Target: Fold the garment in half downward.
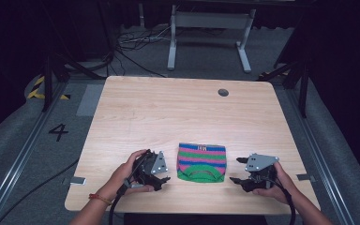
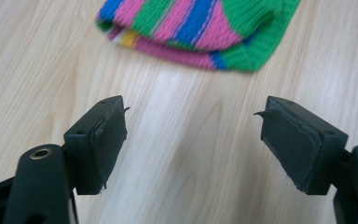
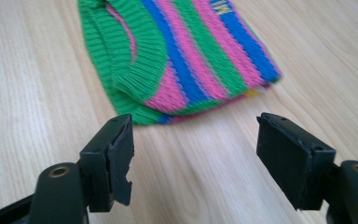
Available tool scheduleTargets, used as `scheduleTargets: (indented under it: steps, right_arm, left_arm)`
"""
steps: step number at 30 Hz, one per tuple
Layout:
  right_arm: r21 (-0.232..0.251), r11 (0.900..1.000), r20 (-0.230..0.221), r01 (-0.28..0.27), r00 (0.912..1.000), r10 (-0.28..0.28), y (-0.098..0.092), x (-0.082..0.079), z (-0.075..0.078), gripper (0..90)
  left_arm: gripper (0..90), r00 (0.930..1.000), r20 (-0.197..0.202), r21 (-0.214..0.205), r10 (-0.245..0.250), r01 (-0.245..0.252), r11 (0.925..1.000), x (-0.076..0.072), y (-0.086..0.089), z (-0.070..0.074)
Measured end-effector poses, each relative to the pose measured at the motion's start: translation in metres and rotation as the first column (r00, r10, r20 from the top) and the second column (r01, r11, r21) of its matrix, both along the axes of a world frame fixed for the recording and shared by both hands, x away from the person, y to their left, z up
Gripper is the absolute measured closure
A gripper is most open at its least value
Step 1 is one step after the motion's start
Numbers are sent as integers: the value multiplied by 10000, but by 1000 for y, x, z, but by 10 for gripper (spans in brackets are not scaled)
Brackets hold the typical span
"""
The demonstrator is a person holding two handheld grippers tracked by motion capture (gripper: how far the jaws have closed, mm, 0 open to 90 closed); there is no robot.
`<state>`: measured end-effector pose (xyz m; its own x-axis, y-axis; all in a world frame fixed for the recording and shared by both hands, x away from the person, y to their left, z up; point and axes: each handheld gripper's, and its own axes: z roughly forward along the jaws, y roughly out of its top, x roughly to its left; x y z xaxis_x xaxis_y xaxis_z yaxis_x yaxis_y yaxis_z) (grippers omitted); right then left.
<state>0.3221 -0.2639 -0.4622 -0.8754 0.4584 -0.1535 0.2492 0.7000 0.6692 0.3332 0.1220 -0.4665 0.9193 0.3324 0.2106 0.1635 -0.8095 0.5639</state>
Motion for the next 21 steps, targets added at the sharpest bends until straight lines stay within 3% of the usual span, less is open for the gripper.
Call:
scheduleTargets:
  steps: [5,7,15,21]
  right_arm:
    - [61,9992,-28,403,9992,-403,-17,-2,1,262]
    - [-14,9975,25,712,9975,-712,-26,-3,0,257]
    - [-62,9899,-131,1419,9898,-1420,-54,-5,-6,239]
    - [-133,9826,-105,1852,9826,-1854,-76,-9,-18,257]
  left_arm:
    - [226,9994,-10,118,353,-353,9993,-2,18,1]
    - [222,9976,-30,214,697,-696,9973,-4,34,0]
    - [201,9913,-422,180,1247,-1240,9921,-6,66,-9]
    - [200,9781,-756,-13,1941,-1947,9809,-8,91,-17]
